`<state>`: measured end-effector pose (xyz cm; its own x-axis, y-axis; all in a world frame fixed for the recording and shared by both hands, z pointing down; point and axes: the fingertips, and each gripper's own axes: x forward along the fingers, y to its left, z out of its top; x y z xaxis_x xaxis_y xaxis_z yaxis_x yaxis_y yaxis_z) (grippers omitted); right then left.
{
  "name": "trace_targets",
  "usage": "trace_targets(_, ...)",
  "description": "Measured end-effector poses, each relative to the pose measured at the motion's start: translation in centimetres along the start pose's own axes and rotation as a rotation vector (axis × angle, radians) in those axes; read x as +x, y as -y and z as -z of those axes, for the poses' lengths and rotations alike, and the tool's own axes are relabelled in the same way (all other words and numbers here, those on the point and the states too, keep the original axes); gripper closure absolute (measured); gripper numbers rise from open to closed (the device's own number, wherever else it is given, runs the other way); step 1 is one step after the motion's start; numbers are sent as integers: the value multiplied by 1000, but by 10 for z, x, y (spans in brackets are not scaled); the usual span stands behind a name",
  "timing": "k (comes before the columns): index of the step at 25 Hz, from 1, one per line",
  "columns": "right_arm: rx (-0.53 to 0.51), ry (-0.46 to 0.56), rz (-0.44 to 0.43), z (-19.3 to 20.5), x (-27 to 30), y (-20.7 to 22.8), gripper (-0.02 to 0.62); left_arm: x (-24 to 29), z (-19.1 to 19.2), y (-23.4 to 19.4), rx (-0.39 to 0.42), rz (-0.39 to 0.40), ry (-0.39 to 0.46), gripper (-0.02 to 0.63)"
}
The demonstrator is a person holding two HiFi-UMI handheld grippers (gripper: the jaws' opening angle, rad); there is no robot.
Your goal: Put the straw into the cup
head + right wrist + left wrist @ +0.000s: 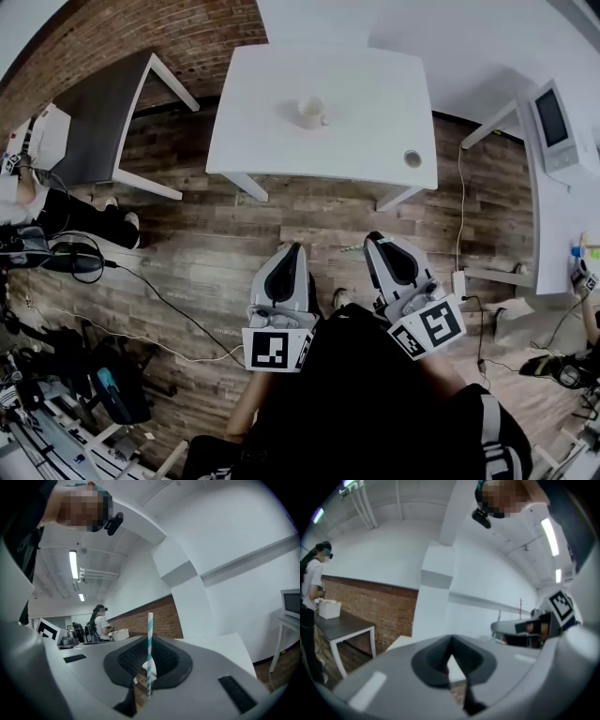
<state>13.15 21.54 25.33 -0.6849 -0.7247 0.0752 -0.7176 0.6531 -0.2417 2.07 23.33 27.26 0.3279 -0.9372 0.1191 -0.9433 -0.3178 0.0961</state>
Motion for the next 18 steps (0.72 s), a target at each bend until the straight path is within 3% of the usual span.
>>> trace_targets(6,-24,0,52,-12,73,6,572,50,-20,-60,-39,48,24,603)
trace_targets(18,-40,21,152,-35,189,11,572,116,-45,-177,-37,128,37,603)
